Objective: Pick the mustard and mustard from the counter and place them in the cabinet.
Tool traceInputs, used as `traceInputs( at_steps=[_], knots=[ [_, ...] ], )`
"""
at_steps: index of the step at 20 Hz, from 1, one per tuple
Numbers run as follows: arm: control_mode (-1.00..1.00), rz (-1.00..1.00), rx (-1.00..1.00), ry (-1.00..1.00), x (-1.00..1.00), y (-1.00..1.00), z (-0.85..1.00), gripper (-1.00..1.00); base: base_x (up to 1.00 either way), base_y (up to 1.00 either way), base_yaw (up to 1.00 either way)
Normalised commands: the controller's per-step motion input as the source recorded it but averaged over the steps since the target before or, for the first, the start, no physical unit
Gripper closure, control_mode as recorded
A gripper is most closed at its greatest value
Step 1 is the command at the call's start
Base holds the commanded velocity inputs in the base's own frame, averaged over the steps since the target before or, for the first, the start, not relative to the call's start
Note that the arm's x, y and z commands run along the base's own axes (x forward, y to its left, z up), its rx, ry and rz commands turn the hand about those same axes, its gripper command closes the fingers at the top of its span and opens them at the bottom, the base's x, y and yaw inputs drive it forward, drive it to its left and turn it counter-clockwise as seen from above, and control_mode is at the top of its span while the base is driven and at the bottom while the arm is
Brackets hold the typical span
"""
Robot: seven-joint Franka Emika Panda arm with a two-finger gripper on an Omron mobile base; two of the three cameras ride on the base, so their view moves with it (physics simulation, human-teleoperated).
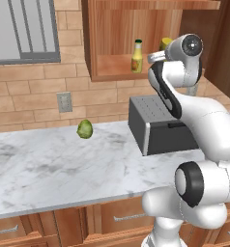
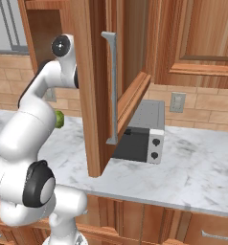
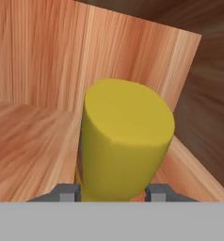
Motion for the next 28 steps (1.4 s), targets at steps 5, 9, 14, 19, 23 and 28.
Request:
traceInputs(
  at_steps=[5,9,14,19,23,28],
  knots=[
    [-1.00,0.00,0.00,0.00,0.06,0.00,-0.28,1.00,0.00,0.00,0.00],
    [-1.00,0.00,0.00,0.00,0.11,0.00,-0.17,-1.00,0.00,0.00,0.00],
    [-1.00,0.00,0.00,0.00,0.00,-0.01,-0.09,-1.00,0.00,0.00,0.00],
    [-1.00,0.00,0.00,0.00,0.00,-0.02,-0.04,-1.00,0.00,0.00,0.00],
    [-1.00,0.01,0.00,-0.01,0.00,-0.05,0.00,-1.00,0.00,0.00,0.00],
    [-1.00,0.01,0.00,-0.01,0.04,-0.11,0.00,-1.00,0.00,0.00,0.00]
  ],
)
